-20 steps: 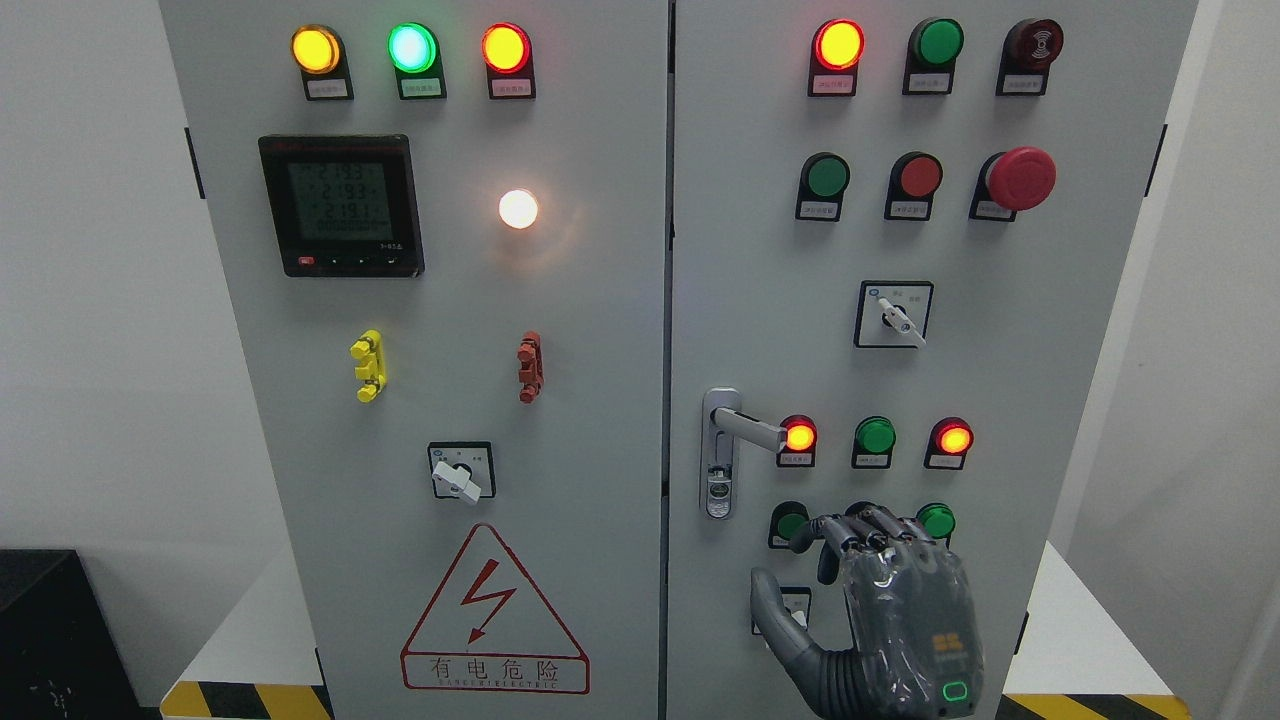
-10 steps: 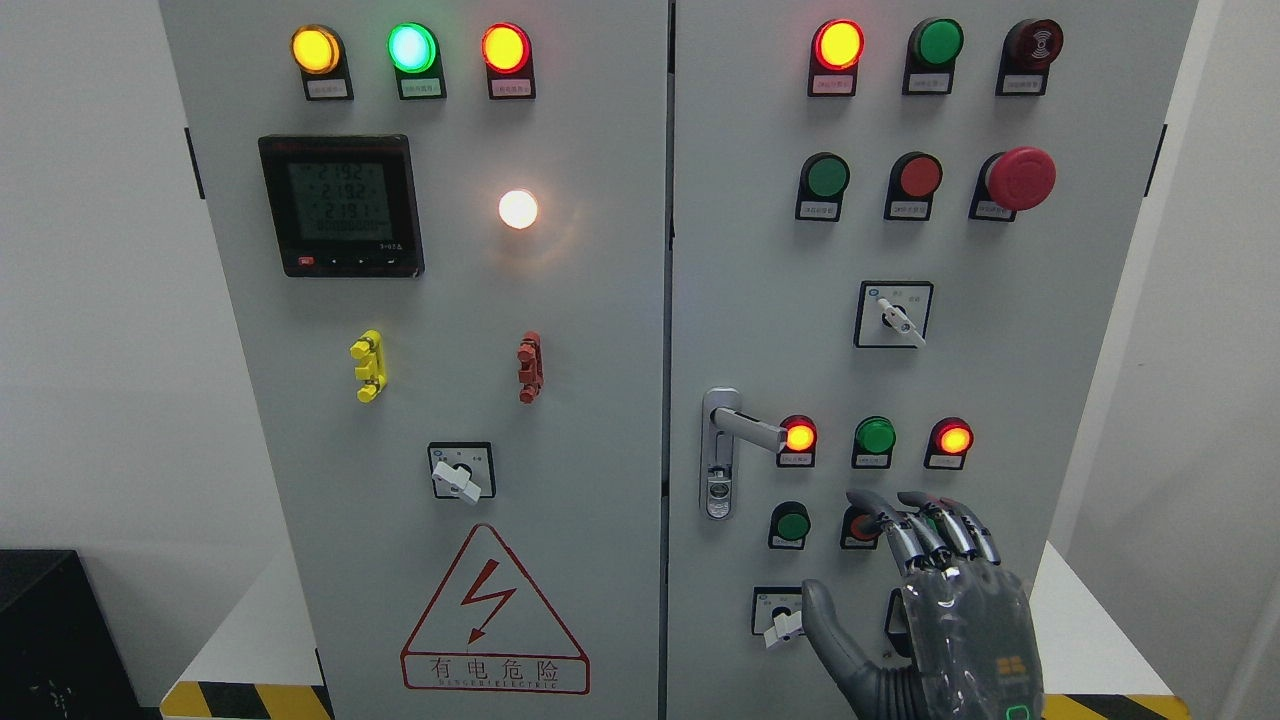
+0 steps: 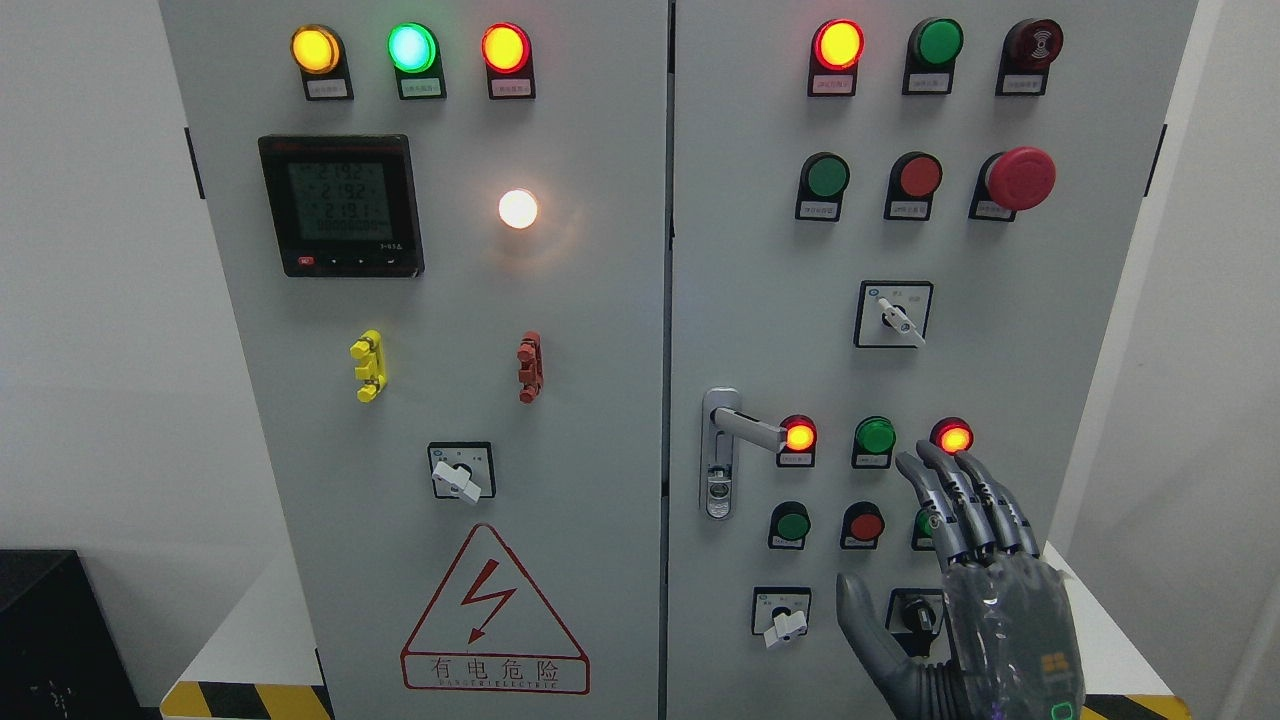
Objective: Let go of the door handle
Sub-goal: 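Open the right hand off the handle and withdraw it downward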
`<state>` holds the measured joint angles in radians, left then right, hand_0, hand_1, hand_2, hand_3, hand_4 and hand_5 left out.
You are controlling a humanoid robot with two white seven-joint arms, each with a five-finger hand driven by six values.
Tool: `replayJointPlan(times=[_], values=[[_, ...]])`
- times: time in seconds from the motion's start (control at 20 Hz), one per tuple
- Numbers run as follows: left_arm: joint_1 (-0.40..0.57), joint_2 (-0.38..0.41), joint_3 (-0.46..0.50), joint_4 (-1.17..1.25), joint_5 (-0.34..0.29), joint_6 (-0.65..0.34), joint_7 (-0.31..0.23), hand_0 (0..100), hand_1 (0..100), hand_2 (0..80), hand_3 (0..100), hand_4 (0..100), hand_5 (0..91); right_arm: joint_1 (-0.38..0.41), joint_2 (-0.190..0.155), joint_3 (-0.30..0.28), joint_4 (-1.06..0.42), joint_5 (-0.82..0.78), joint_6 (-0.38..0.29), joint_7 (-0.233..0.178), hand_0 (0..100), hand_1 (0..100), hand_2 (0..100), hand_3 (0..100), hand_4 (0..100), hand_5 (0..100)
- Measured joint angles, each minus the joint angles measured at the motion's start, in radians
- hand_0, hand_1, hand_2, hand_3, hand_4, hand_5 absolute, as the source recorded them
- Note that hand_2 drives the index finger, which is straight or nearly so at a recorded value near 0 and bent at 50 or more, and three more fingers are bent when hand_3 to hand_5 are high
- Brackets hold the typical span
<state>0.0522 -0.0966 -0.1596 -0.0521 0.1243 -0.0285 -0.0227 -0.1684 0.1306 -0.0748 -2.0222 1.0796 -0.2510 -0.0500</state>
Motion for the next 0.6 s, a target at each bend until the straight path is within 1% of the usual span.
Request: replayJointPlan(times=[0.1, 0.25, 0.6], values=[[0.0, 0.0, 0.0, 0.0, 0.0, 0.0, -0.001, 0, 0, 4.4, 10, 0, 0.0, -0.014, 0.0, -0.017, 0.0, -0.016, -0.006, 0.021, 46, 18, 0, 0, 0, 0], [0.0, 0.0, 0.0, 0.0, 0.0, 0.0, -0.002, 0, 0, 4.5, 10, 0, 0.0, -0.028, -0.001, -0.039, 0.001, -0.032, -0.021, 0.032, 45, 17, 0, 0, 0, 0], [0.0, 0.0, 0.0, 0.0, 0.0, 0.0, -0.003, 0, 0, 4.5, 10, 0, 0.0, -0.042, -0.001, -0.072, -0.004, -0.05, -0.04, 0.033, 43, 18, 0, 0, 0, 0]])
